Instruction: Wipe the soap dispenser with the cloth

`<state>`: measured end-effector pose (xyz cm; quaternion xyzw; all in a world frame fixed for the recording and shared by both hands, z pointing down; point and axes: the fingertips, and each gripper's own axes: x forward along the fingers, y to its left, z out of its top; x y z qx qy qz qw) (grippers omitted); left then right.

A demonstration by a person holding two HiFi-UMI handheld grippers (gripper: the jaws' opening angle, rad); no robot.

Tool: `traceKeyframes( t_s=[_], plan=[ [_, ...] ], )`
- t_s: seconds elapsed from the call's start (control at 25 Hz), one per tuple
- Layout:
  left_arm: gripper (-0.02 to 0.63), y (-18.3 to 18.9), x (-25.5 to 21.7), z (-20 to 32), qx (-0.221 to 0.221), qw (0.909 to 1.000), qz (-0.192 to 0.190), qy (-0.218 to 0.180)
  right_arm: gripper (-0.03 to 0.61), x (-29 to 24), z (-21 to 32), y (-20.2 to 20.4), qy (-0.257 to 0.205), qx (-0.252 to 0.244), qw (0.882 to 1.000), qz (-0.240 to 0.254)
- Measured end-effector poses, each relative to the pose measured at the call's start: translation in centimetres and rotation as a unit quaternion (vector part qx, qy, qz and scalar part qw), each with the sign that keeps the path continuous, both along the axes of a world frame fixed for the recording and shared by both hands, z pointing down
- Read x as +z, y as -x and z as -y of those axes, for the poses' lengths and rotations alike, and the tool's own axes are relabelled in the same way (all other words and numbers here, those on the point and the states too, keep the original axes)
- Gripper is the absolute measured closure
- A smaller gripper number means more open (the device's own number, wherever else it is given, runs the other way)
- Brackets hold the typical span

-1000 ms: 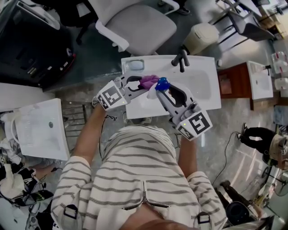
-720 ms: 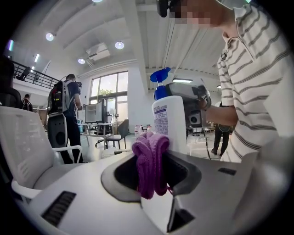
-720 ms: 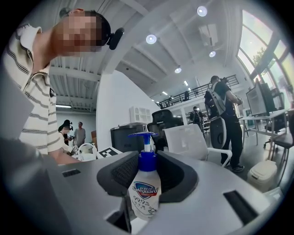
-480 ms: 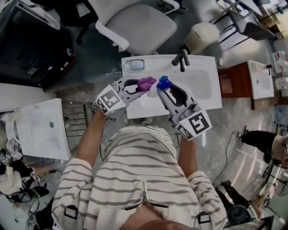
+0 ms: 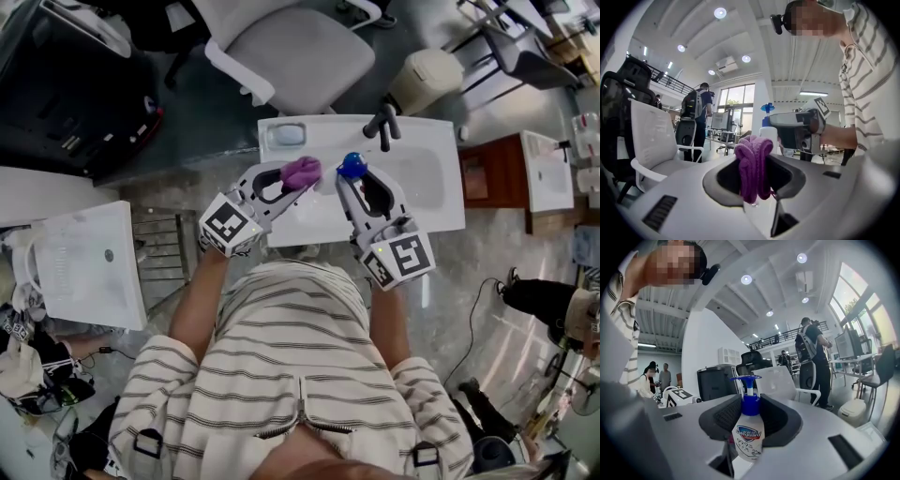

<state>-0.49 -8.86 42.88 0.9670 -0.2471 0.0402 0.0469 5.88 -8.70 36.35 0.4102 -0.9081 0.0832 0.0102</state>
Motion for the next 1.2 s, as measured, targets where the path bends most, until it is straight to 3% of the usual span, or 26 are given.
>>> traceKeyframes(
  t_s=[0.16, 0.28, 0.44, 0.6, 0.8, 1.2],
  plan=[
    [0.485, 1.0, -0.3, 0.2, -0.045, 0.9988, -0.016, 0.009, 0.446, 0.6, 0.6, -0.1, -0.002, 0.028, 1.000, -0.010],
    [0.485, 1.9, 0.1, 0.5, -0.093, 0.9956, 0.006, 0.004, 0.445, 1.0, 0.9, 0.0, -0.005, 0.045, 0.999, -0.015],
    [0.485, 3.9, 0.3, 1.4, -0.182, 0.9823, 0.044, -0.008, 0.446, 1.9, 1.3, 0.5, 0.003, 0.059, 0.998, -0.020],
    [0.485, 5.8, 0.3, 1.9, -0.237, 0.9701, 0.053, -0.005, 0.445, 3.2, 1.7, 1.2, 0.007, 0.063, 0.998, -0.032],
    [0.485, 7.7, 1.0, 2.0, -0.277, 0.9584, 0.070, 0.003, 0.445, 5.5, 2.0, 2.8, 0.018, 0.054, 0.997, -0.044],
    [0.485, 10.5, 4.1, 1.1, -0.311, 0.9459, 0.081, 0.048, 0.445, 12.0, 2.5, 6.1, 0.059, 0.041, 0.995, -0.066]
  ],
)
